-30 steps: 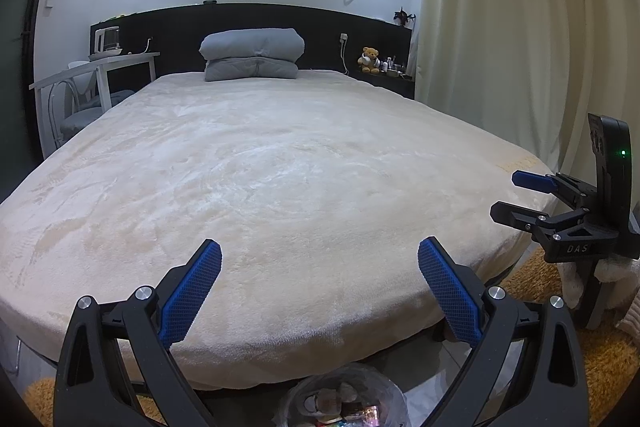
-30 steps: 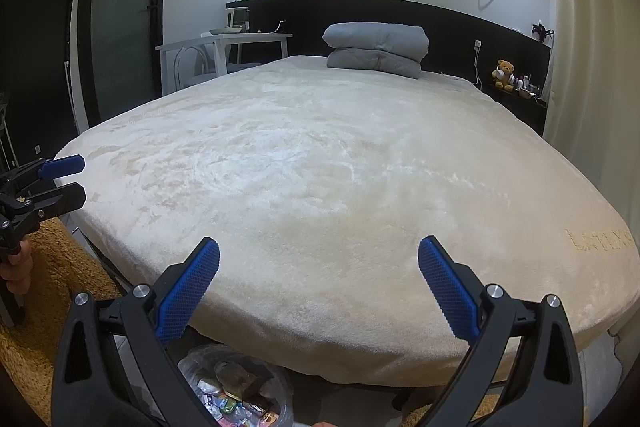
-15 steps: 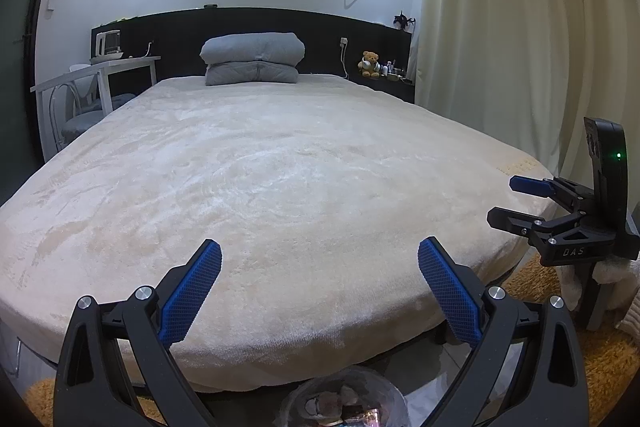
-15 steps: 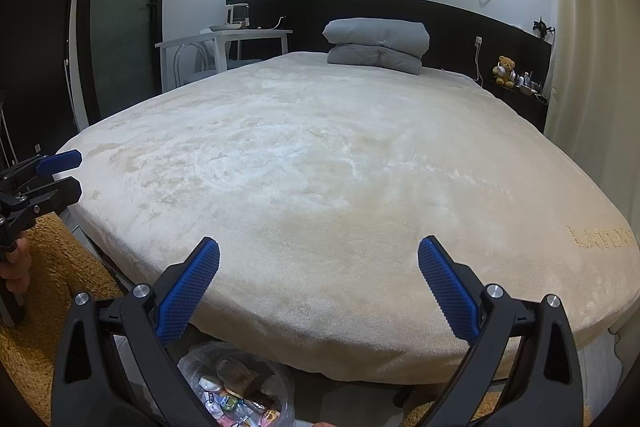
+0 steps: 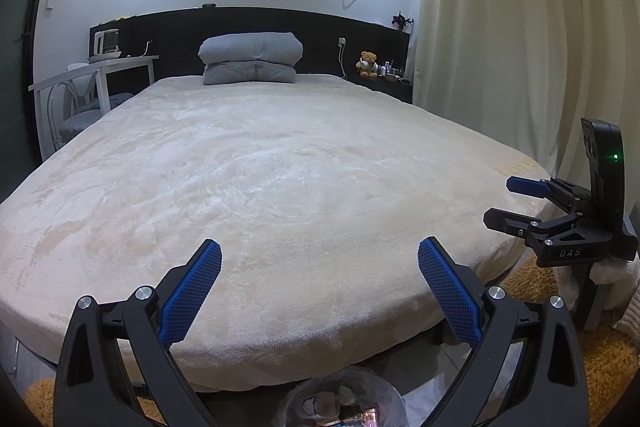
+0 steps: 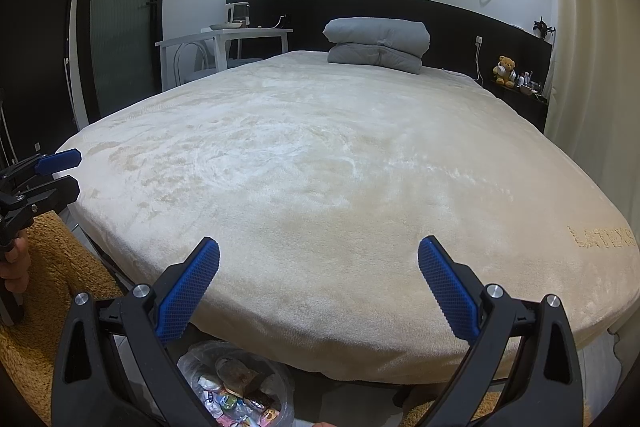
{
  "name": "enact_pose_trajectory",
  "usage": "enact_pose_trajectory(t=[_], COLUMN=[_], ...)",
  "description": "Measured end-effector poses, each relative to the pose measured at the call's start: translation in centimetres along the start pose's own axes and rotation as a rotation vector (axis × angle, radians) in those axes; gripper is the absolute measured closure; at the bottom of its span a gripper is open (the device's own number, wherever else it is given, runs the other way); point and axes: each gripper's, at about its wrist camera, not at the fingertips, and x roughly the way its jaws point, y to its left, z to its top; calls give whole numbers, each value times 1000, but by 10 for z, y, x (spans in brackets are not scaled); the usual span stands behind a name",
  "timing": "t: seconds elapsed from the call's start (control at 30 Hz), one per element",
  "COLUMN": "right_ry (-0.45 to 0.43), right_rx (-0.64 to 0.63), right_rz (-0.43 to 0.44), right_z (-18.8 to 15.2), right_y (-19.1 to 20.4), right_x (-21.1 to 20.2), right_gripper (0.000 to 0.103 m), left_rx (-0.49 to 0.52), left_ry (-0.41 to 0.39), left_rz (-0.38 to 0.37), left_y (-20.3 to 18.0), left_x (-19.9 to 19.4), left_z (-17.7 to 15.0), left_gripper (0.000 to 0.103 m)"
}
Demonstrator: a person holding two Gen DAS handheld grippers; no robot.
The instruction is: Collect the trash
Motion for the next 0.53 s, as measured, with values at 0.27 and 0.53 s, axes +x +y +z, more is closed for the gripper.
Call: enact_pose_trajectory(t=[0.27, 0.53], right_ry=[0, 1], right_rx=[0, 0], right_rz=[0, 0], right_z=[0, 0], right_y=[0, 0], right_x=[0, 0], right_gripper=[5, 5], left_rx=[1, 5], left_ry=[1, 4], left_rz=[0, 5], left_y=[-1, -2], left_x=[1, 2], left_z=[0, 0], left_gripper=[7, 7])
